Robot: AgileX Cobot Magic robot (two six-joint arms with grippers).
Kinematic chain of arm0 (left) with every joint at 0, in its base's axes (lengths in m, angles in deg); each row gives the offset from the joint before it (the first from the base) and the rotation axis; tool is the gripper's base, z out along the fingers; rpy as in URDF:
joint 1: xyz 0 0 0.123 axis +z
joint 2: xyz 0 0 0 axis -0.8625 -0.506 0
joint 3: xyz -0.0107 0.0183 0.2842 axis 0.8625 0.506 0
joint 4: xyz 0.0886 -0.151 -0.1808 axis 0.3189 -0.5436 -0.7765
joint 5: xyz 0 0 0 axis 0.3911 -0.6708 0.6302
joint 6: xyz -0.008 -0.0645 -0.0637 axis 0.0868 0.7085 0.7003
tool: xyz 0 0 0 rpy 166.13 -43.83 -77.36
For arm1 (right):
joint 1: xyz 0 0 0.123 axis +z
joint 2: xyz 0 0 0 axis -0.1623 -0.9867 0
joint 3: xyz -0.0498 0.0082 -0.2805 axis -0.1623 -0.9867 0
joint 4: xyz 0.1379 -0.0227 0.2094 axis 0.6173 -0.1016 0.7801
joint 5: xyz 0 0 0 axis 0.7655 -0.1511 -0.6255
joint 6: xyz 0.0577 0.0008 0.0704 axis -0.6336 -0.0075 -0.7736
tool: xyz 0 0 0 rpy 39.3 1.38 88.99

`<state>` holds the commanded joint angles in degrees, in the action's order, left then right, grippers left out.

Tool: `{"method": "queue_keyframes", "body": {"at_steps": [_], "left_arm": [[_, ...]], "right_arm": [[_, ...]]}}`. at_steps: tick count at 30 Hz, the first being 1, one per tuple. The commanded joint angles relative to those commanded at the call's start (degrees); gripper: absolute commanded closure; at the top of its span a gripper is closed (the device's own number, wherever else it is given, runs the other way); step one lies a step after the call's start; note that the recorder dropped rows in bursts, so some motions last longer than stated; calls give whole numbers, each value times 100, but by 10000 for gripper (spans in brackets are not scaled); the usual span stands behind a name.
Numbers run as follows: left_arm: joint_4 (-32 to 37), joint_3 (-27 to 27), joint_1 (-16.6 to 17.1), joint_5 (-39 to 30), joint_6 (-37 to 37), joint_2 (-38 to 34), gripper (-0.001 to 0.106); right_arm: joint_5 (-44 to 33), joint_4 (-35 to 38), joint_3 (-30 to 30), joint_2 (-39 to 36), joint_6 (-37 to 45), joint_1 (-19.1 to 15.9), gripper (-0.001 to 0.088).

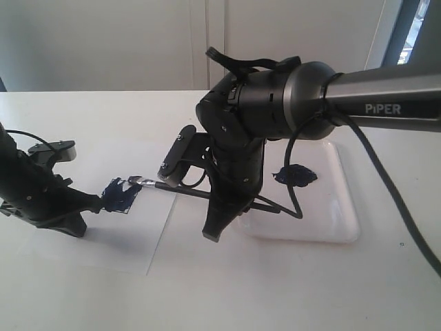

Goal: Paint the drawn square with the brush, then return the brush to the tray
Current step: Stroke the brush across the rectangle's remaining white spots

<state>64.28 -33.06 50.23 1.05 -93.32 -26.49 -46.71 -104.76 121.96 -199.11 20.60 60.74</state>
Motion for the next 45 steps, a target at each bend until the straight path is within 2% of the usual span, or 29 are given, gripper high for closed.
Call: {"method": "queue_keyframes", "body": {"at_steps": [11,18,25,33,36,45], "left_arm": [[0,0,0,0,0,0,1053],[0,0,0,0,0,0,1053],[0,0,0,-36,0,0,1053],[0,0,0,-26,-38,0,1053],[0,-10,0,100,-38,23,1053],[132,-843,15,-59,3,179,1053]], "right_arm": [[-57,138,0,0,283,0,868],[-65,630,0,0,875,0,868],[294,299,0,11,207,0,868],[448,207,0,1,38,0,868],[245,268,0,1,205,0,868],[-3,277,0,1,297,0,868]]}}
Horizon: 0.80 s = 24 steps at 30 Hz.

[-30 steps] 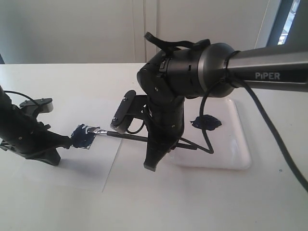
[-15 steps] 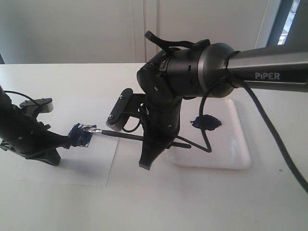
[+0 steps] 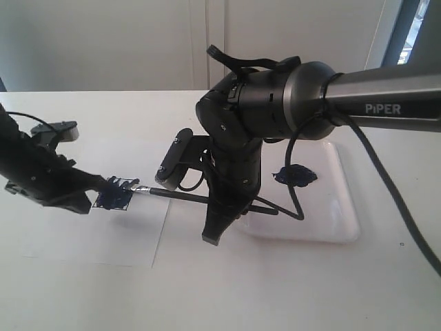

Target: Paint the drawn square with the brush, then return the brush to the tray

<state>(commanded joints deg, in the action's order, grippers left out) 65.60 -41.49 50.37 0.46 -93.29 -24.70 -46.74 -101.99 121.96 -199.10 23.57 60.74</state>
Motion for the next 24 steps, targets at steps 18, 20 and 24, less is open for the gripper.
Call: {"method": "queue_keyframes", "body": {"at_steps": [18,20,24], "left_arm": [[1307,-221,0,-427,1245,-294,1053],[1307,-221,0,-462,1245,-294,1053],[1307,-221,0,-460,1256,-294,1053]], "right_arm": [[438,93,293,-220,-223,0,868],[297,93,449,-373,-223,0,868],[258,136,627,-487,-237,0,868]]}}
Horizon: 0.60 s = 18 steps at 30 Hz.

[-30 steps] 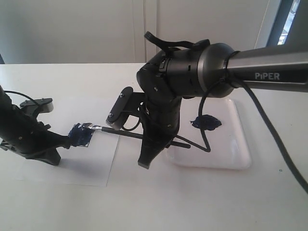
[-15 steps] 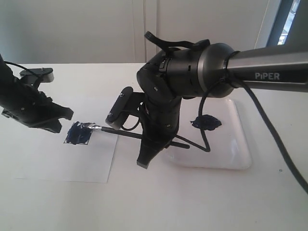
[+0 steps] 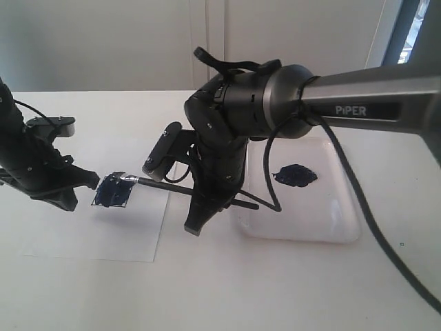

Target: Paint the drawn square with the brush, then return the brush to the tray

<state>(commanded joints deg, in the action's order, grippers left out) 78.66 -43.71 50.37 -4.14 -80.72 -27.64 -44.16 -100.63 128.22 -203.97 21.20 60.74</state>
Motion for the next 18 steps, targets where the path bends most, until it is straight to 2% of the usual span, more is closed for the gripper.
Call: {"method": "queue_keyframes", "body": {"at_steps": [12,18], "left_arm": [[0,0,0,-20,19,-276,1053],[-34,0,0,72,24,-314,1053]], "right_arm": [[-61,335,265,-39,199,0,868],[-385,335,265,-184,256,0,868]]}}
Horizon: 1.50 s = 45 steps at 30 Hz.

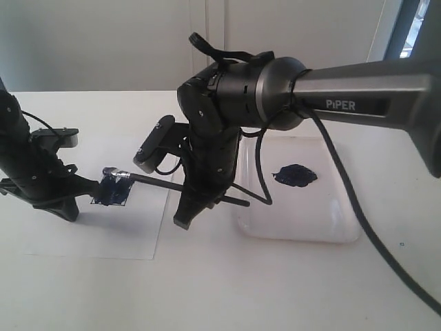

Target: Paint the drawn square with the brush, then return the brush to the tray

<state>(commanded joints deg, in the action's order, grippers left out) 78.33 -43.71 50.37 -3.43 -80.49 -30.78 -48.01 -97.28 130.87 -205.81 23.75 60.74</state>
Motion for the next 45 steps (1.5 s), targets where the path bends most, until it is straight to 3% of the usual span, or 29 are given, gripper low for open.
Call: {"method": "queue_keyframes", "body": {"at_steps": [10,16,45], "left_arm": [[0,0,0,15,0,0,1053],[0,0,0,4,0,0,1053],[11,0,0,-123,72,0,1053]], "right_arm": [[-126,9,0,-73,-50,0,868],[-224,-74,0,-64,-513,0,868],[-683,-228,0,244,-652,0,868]]}}
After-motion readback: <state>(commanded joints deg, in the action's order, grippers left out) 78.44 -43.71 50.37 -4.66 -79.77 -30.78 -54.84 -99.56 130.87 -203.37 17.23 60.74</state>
